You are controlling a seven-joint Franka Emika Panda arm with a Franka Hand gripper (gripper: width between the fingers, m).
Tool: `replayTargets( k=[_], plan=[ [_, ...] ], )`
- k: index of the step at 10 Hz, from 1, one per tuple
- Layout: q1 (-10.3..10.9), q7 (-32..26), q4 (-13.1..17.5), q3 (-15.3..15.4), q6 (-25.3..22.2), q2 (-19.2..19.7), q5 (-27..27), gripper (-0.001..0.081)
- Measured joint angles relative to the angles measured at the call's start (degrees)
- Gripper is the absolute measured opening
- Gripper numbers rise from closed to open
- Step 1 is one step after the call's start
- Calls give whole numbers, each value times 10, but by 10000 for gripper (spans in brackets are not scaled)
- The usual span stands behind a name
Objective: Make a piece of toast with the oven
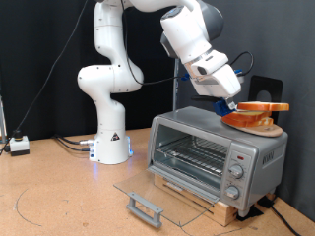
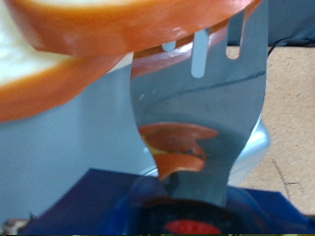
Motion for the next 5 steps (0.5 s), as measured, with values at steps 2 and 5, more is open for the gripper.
replayTargets(
  k=[2,5],
  plan=[
    [-2,5,-11,0,-19,-3,-12,460],
    [0,2,-36,2,-24,-19,-11,460]
  ],
)
